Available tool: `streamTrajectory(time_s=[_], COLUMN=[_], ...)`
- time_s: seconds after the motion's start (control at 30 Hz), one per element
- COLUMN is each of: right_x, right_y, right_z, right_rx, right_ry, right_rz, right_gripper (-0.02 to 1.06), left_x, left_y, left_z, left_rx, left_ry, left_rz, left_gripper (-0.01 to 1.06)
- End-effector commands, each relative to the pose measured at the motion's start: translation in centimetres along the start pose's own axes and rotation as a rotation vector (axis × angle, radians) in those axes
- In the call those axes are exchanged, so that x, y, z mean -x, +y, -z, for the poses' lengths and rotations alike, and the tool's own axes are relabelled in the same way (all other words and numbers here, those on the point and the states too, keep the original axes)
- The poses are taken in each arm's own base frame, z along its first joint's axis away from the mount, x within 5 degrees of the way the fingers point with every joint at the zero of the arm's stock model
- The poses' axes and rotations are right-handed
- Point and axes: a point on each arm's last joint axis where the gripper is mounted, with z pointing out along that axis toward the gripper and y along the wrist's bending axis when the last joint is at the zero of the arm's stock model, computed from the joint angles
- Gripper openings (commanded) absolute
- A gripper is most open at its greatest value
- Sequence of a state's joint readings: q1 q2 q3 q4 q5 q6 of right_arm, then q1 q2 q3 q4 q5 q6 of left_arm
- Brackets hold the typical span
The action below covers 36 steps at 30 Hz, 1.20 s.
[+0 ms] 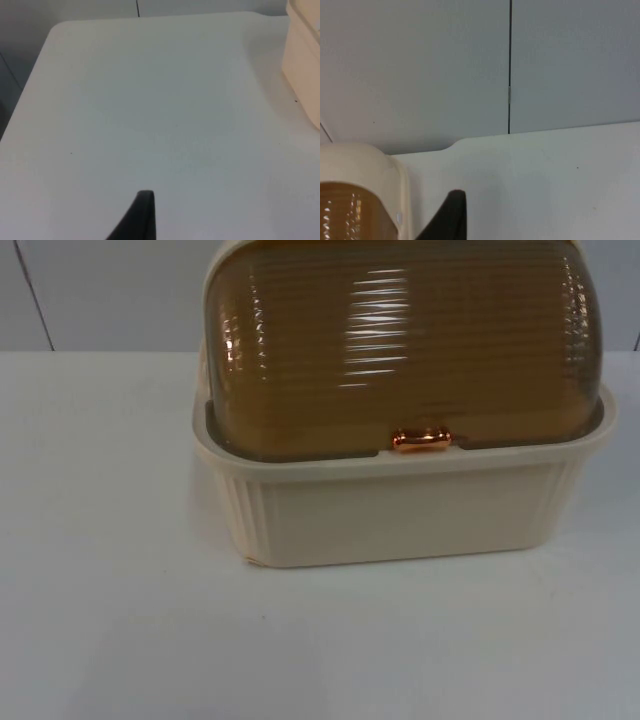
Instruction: Open the box lid with the left hand, place the block into the box with the right hand, then close the box lid with the left hand.
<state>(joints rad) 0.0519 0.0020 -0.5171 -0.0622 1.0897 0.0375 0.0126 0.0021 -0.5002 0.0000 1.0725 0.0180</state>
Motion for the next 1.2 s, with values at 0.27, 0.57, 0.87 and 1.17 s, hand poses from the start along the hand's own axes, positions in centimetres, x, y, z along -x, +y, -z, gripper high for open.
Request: streamTrajectory(time_s=[0.27, 0.57, 0.87, 1.17], right_x=[0.08, 0.08, 0.08, 0.07], right_y=[-0.04, -0.04, -0.02, 0.33], right_z=[0.02, 0.02, 0.02, 0.02], right_rx=[-0.001, -0.001, 0.001, 0.039], right_ry=[-0.013, -0.013, -0.013, -0.013], right_rz=[0.003, 0.003, 0.005, 0.044], right_gripper=[1.03, 1.03, 1.03, 1.03], left_x=[-0.13, -0.13, -0.13, -0.13], left_y=[0.13, 0.13, 0.13, 0.13], left_z=[-0.07, -0.07, -0.07, -0.07], left_rx=[0.014, 0.014, 0.014, 0.014], left_ry=[0.005, 0.005, 0.005, 0.005], left_rz=[0.016, 0.016, 0.016, 0.016], left_gripper=[1.03, 1.03, 1.03, 1.03])
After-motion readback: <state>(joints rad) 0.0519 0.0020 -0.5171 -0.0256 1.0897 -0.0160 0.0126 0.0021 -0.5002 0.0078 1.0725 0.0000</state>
